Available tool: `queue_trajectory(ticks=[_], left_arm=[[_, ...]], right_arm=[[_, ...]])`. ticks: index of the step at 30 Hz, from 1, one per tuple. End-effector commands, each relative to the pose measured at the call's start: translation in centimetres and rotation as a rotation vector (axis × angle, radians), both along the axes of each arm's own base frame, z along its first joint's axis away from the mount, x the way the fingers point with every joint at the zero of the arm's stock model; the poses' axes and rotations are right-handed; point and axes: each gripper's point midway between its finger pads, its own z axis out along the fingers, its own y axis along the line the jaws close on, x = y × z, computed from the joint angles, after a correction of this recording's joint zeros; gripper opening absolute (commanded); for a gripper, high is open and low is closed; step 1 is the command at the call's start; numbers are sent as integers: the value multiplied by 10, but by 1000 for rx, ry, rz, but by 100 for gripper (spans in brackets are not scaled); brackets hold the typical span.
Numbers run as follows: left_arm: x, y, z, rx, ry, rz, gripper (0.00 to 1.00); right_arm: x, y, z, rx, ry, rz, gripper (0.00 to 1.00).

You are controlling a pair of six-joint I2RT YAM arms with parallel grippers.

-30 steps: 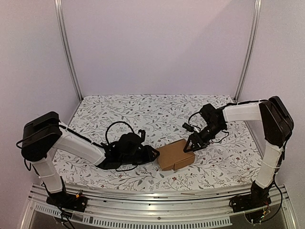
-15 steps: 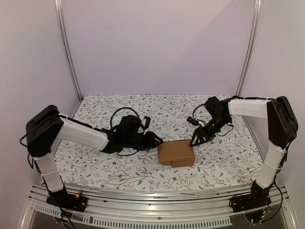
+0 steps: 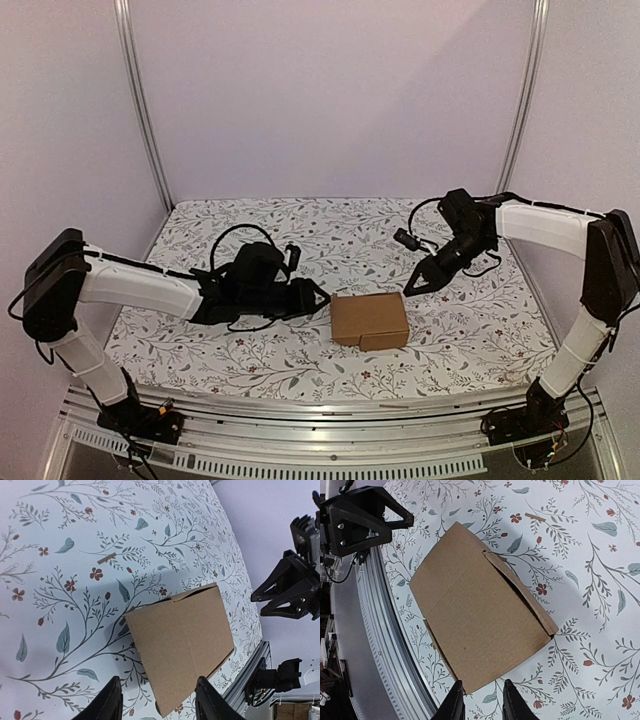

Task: Fold the paper box

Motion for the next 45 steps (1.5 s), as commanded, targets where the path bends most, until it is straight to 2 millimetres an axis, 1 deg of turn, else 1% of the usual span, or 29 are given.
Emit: queue_trajectory(ticks=[1, 4, 7, 10, 12, 19, 22, 26, 32, 36, 38, 45], left_arm=[[-15, -10, -36, 37, 83, -22, 49], [-18, -22, -48, 23, 112, -48, 49], [-18, -34, -52, 9, 124, -76, 49], [-18, -41, -53, 3, 123, -88, 48], [-16, -42, -52, 4, 119, -87, 47], [-12, -47, -35, -16, 80, -100, 46], [-12, -49, -31, -20, 75, -107, 46], [-13, -52, -31, -23, 81, -118, 46], [-13, -58, -30, -43, 84, -131, 44], [-12, -61, -19, -62, 57, -144, 45], [-12, -62, -9, -73, 33, -157, 46], [-13, -62, 38, -128, -107, -208, 50]], right_arm=[[-12, 15, -12, 46, 50, 91, 23], [-11, 16, -27, 21, 96, 89, 21], [-12, 14, -37, -1, 121, 89, 20], [-10, 9, -45, -45, 112, 80, 20], [-9, 4, -51, -81, 106, 73, 19], [-9, -10, -68, -144, 129, 46, 19], [-8, -16, -77, -172, 155, 28, 19], [-7, -23, -84, -203, 165, 16, 18], [-9, -29, -87, -224, 176, 8, 19], [-9, -34, -89, -237, 180, 1, 19], [-9, -36, -89, -242, 184, -4, 19], [-10, -37, -82, -233, 172, -4, 20]])
